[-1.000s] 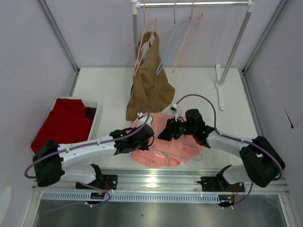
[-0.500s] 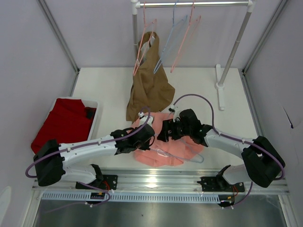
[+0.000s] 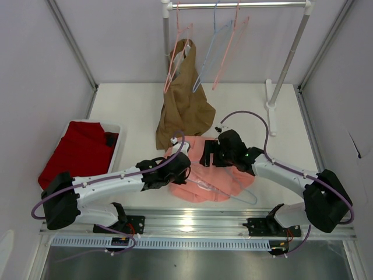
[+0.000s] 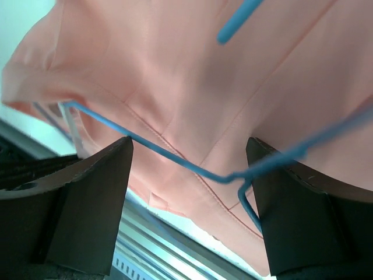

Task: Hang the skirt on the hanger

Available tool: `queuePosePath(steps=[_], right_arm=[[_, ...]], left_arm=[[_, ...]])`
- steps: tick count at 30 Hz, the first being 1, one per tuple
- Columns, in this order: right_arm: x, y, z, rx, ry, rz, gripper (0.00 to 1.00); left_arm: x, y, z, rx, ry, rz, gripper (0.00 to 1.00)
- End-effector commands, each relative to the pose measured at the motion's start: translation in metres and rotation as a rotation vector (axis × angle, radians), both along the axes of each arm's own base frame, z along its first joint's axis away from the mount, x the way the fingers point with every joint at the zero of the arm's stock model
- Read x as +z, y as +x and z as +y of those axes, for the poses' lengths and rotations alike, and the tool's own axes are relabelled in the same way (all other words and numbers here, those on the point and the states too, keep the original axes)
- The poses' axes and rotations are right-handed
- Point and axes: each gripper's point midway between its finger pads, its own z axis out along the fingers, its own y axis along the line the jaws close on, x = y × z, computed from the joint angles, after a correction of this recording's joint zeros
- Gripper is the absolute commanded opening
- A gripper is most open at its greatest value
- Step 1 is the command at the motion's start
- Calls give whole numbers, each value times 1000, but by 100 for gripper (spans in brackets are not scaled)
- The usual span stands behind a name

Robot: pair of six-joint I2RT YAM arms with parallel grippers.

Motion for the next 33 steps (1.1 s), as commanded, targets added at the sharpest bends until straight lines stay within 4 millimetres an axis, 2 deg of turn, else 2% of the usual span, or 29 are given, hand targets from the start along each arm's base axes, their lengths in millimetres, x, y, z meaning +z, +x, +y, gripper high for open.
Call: queuePosePath(steps=[1,4,8,14,20,21,23,24,26,27,33], right_arm=[[15,17,-20,-149,-81,-37,81],[15,19,-27,-180,-119,-44,84],[8,20,-23,-168,-128,-27,88],[-6,22,-30,-202,-182,-2,80],[-9,25,-25,-206,-178,1,55],[-6,27,-22,-202,-173,-5,44],[-6,28,-20,-196,-181,-5,32],[-3,27,-19,-189,-184,-7,22],[6,28,-15,-179,-183,-32,11],[9,27,-16,-174,-186,-35,1],[33,22,-4,-128,-146,-87,0]], left_arm=[[15,1,-14,-7,-74,-13,0],[15,1,-16,-13,-82,-12,0],[16,1,-18,-18,-89,-14,0],[16,0,-17,-22,-90,-17,0],[17,-2,-18,-29,-104,-15,0],[17,-2,-18,-30,-103,-13,0],[17,-2,-18,-30,-104,-14,0],[17,-2,-17,-30,-104,-14,0],[18,-2,-17,-29,-105,-15,0],[20,-2,-17,-28,-108,-19,0],[19,-3,-17,-29,-106,-14,0]])
